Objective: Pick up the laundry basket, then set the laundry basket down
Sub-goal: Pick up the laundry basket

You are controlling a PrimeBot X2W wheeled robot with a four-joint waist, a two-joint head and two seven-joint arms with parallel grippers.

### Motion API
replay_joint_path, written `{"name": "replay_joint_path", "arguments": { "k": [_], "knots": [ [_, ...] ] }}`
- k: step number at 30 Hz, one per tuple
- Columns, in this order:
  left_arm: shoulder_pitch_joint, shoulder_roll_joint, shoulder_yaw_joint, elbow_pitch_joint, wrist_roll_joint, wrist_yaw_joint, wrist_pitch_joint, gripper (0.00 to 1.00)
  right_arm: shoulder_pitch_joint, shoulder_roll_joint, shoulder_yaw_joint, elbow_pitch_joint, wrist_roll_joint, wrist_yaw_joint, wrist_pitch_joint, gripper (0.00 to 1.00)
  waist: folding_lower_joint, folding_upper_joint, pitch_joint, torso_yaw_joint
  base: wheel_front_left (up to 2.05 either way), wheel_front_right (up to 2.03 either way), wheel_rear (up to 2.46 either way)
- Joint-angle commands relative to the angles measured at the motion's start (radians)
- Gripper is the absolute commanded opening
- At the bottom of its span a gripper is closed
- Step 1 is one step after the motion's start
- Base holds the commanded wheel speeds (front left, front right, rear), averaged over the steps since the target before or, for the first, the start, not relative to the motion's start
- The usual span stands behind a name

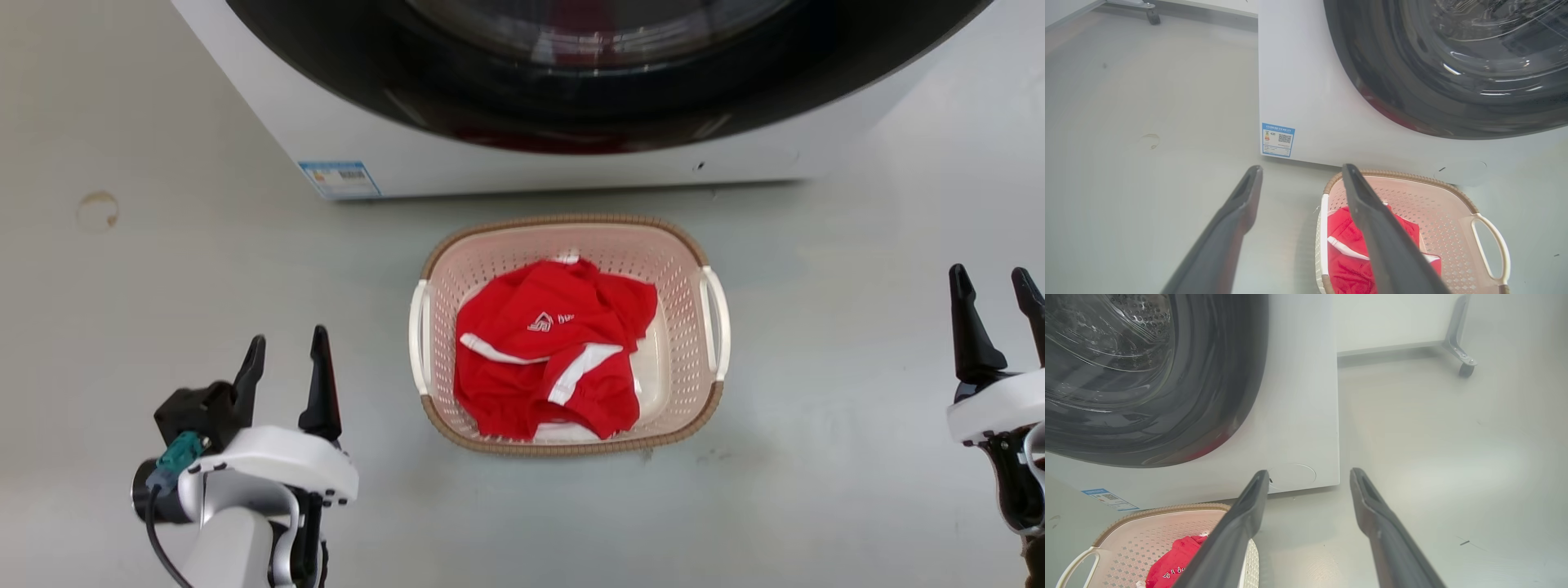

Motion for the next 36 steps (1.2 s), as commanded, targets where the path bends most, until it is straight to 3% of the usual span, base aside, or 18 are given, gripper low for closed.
{"name": "replay_joint_path", "arguments": {
  "k": [1, 21, 36],
  "knots": [
    [-0.048, 0.009, 0.023, 0.008, -0.008, -0.017, -0.016, 1.0, -0.017, -0.03, 0.033, -0.028, 0.026, 0.004, -0.014, 1.0, 0.0, 0.0, 0.081, 0.006, 0.0, 0.0, 0.0],
    [-0.365, -0.026, -0.071, 0.354, -0.041, -0.141, -0.081, 1.0, -0.169, -0.071, 0.28, 0.019, 0.166, 0.004, -0.014, 1.0, 0.0, 0.0, 0.317, 0.071, 0.0, 0.0, 0.0],
    [-0.505, -0.03, -0.227, 0.474, -0.124, -0.158, -0.081, 1.0, -0.268, -0.052, 0.445, 0.081, 0.204, 0.004, -0.014, 1.0, 0.0, 0.0, 0.416, 0.087, 0.0, 0.0, 0.0]
  ]
}}
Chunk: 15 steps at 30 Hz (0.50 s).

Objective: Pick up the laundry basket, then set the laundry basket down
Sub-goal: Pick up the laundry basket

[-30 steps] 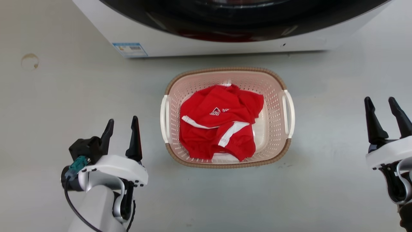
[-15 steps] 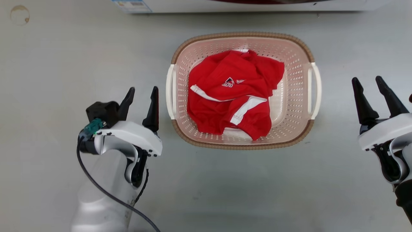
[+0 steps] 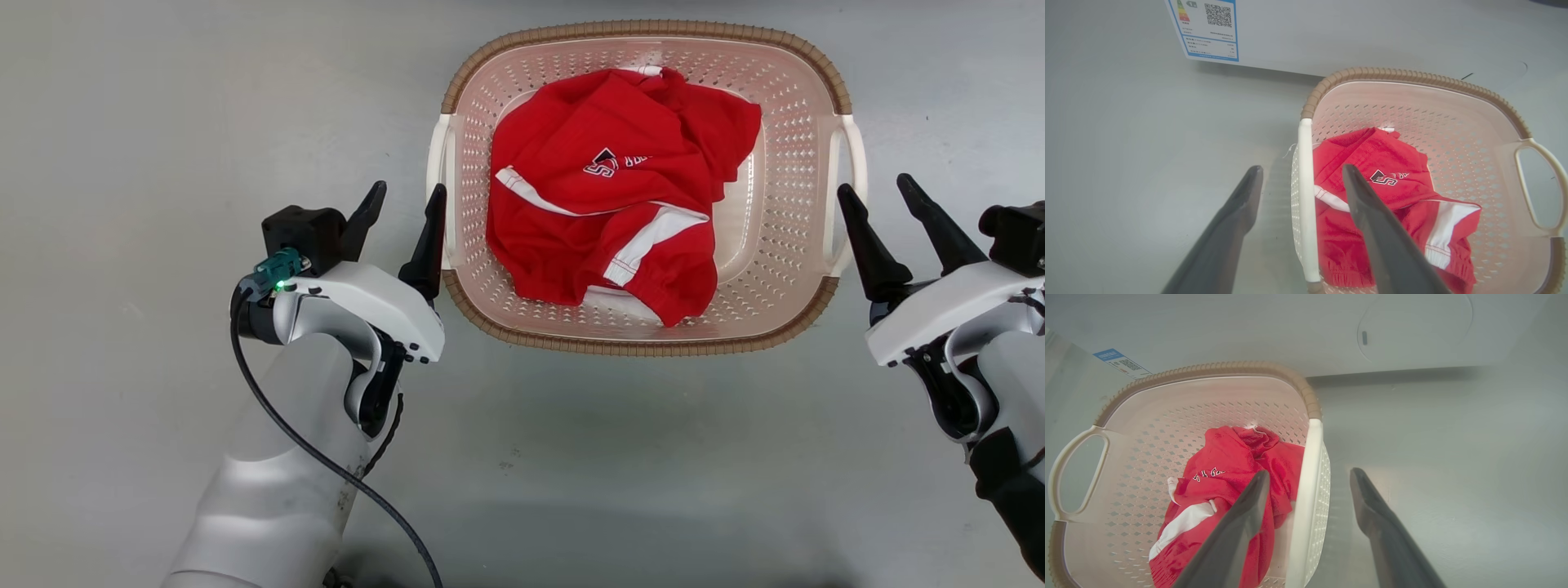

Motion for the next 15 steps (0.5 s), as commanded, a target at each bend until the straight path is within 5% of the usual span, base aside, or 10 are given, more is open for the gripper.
{"name": "replay_joint_path", "arguments": {
  "k": [1, 15],
  "knots": [
    [0.0, 0.027, 0.013, -0.003, -0.011, -0.002, -0.01, 1.0, 0.017, 0.0, 0.022, -0.001, 0.011, 0.004, -0.014, 1.0, 0.0, 0.0, 0.006, 0.0, 0.0, 0.0, 0.0],
    [-0.12, 0.026, -0.104, 0.168, -0.047, -0.002, -0.01, 1.0, -0.071, 0.037, 0.091, 0.086, 0.066, 0.004, -0.014, 1.0, 0.0, 0.0, 0.058, -0.02, 0.0, 0.0, 0.0]
  ]
}}
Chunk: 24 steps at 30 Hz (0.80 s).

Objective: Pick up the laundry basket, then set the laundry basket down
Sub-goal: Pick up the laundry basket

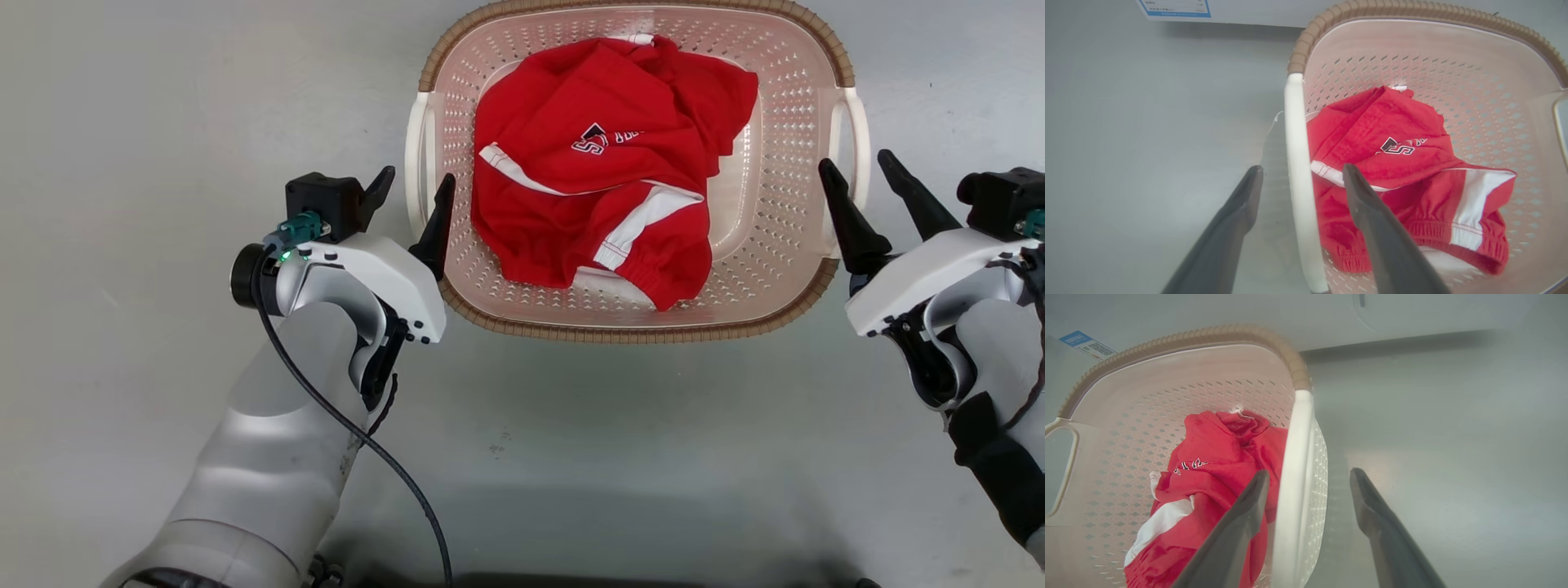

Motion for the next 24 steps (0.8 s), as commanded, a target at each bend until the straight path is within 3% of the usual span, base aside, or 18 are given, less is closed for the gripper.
{"name": "replay_joint_path", "arguments": {
  "k": [1, 8, 24],
  "knots": [
    [-0.001, 0.027, 0.008, 0.008, -0.015, -0.002, -0.01, 1.0, 0.02, 0.011, 0.028, 0.005, 0.016, 0.004, -0.014, 1.0, 0.0, 0.0, 0.006, -0.005, 0.0, 0.0, 0.0],
    [-0.045, 0.037, -0.031, 0.061, -0.047, -0.002, -0.01, 1.0, -0.041, 0.04, 0.119, 0.064, 0.068, 0.004, -0.014, 1.0, 0.0, 0.0, 0.031, -0.017, 0.0, 0.0, 0.0],
    [-0.089, 0.044, -0.104, 0.108, -0.1, -0.002, -0.01, 1.0, -0.092, 0.045, 0.152, 0.1, 0.107, 0.004, -0.014, 1.0, 0.0, 0.0, 0.064, -0.03, 0.0, 0.0, 0.0]
  ]
}}
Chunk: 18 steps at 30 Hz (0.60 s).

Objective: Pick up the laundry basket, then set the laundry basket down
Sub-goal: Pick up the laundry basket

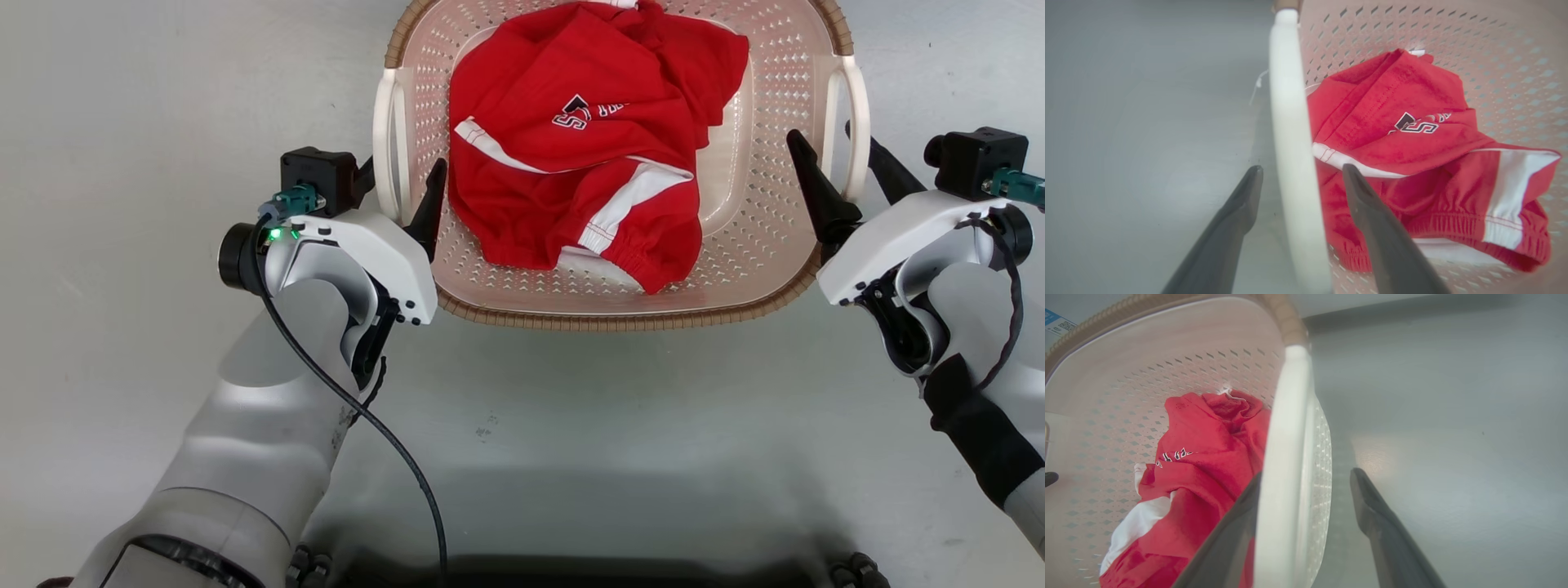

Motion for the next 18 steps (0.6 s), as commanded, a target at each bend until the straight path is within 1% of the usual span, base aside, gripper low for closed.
{"name": "replay_joint_path", "arguments": {
  "k": [1, 2, 3, 13, 18],
  "knots": [
    [0.005, 0.035, 0.007, 0.004, -0.01, -0.002, -0.01, 0.87, 0.035, -0.002, 0.012, -0.007, 0.011, 0.004, -0.014, 0.75, 0.0, 0.0, 0.002, 0.0, 0.0, 0.0, 0.0],
    [0.003, 0.035, 0.004, 0.007, -0.015, -0.002, -0.01, 0.4, 0.033, -0.002, 0.01, -0.007, 0.012, 0.004, -0.014, 0.35, 0.0, 0.0, 0.004, 0.0, 0.0, 0.0, 0.0],
    [0.0, 0.035, 0.0, 0.008, -0.019, -0.002, -0.01, 0.0, 0.033, -0.002, 0.013, -0.007, 0.015, 0.004, -0.014, 0.0, 0.0, 0.0, 0.005, 0.0, 0.0, 0.0, 0.0],
    [-0.012, 0.035, -0.059, 0.032, -0.078, -0.002, -0.01, 0.0, 0.019, -0.009, 0.042, 0.006, 0.04, 0.004, -0.014, 0.0, 0.0, 0.0, 0.01, 0.0, 0.0, 0.0, 0.0],
    [-0.018, 0.037, -0.093, 0.045, -0.108, -0.002, -0.009, 0.0, 0.009, -0.003, 0.063, 0.045, 0.059, 0.004, -0.014, 0.0, 0.0, 0.0, 0.006, -0.001, 0.0, 0.0, 0.0]
  ]
}}
